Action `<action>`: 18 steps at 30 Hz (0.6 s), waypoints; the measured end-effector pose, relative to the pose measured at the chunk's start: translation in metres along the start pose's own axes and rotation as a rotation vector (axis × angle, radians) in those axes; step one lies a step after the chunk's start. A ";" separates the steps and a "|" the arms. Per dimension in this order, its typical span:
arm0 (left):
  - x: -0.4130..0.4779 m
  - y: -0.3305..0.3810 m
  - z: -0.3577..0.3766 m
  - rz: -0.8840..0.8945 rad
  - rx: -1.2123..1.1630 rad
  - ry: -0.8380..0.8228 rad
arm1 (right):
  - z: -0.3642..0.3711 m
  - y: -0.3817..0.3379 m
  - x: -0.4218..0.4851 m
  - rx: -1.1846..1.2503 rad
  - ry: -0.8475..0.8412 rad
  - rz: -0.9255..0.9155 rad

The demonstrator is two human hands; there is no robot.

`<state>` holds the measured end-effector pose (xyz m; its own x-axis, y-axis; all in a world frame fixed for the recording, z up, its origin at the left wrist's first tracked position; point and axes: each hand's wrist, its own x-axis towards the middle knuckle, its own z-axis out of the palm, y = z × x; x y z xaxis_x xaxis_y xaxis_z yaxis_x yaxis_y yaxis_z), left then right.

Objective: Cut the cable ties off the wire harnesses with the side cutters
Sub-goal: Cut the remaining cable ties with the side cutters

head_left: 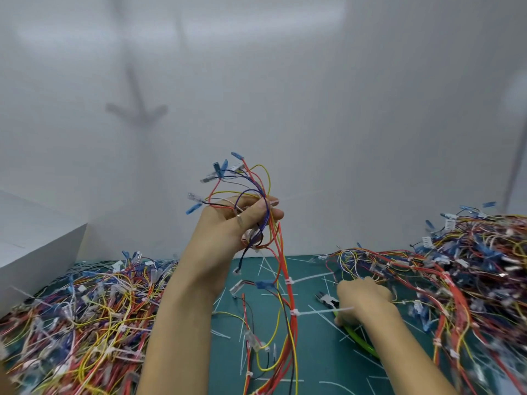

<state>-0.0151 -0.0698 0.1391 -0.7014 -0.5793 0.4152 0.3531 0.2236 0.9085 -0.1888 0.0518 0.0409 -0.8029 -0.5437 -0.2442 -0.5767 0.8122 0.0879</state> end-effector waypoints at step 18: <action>0.000 -0.001 -0.013 -0.065 0.116 0.013 | -0.007 -0.020 0.009 0.279 0.324 -0.006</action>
<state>-0.0070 -0.0801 0.1374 -0.7124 -0.6053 0.3551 0.2326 0.2738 0.9332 -0.1857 0.0291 0.0434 -0.8314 -0.5505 0.0762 -0.5541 0.8109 -0.1883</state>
